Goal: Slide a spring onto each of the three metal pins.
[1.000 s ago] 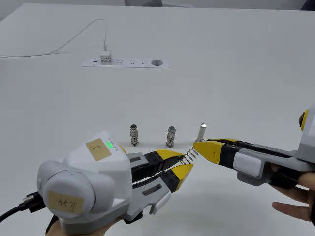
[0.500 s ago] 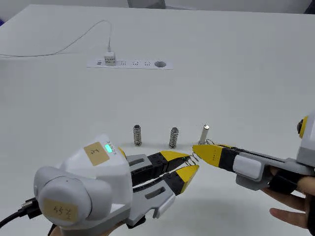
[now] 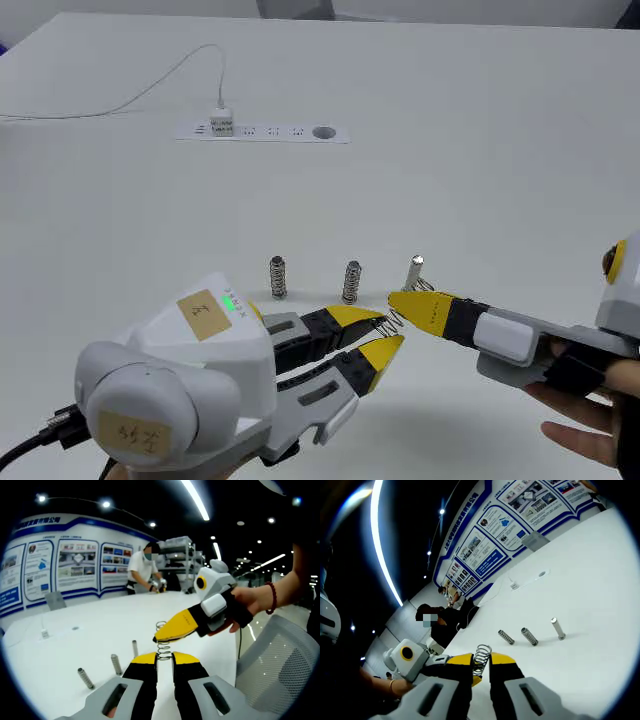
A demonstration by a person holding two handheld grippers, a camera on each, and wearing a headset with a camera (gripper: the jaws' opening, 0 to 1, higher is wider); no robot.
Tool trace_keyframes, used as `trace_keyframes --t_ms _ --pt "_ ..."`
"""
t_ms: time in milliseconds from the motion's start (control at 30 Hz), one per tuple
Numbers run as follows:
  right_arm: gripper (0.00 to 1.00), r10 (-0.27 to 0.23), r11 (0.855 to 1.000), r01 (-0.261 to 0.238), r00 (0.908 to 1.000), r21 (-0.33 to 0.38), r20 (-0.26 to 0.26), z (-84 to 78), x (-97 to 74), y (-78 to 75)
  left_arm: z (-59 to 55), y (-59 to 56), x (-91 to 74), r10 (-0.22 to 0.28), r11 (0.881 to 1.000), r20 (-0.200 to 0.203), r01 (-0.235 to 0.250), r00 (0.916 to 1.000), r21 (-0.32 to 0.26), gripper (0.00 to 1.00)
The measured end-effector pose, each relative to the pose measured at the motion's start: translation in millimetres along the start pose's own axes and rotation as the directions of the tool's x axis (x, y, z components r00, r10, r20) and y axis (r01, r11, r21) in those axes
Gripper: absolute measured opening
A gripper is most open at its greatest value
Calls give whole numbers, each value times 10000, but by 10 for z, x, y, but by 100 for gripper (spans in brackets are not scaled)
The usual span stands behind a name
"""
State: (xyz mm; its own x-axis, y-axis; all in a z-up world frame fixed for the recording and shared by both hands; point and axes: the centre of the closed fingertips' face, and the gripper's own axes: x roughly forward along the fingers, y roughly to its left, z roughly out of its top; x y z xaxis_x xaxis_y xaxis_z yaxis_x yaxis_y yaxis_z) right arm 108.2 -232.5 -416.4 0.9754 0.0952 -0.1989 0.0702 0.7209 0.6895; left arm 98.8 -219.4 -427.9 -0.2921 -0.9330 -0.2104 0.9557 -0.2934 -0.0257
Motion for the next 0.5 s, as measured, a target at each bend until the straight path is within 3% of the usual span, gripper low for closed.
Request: trace_keyframes --t_ms 267,500 --pt "11 -190 9963 182 9998 -841 -92 5 16 8 -50 39 -8 181 9989 -288 -193 9994 -422 13" --pt "11 -504 9815 495 9987 -1849 -1 82 16 -21 -125 118 -60 480 9974 -640 -512 9968 -501 15"
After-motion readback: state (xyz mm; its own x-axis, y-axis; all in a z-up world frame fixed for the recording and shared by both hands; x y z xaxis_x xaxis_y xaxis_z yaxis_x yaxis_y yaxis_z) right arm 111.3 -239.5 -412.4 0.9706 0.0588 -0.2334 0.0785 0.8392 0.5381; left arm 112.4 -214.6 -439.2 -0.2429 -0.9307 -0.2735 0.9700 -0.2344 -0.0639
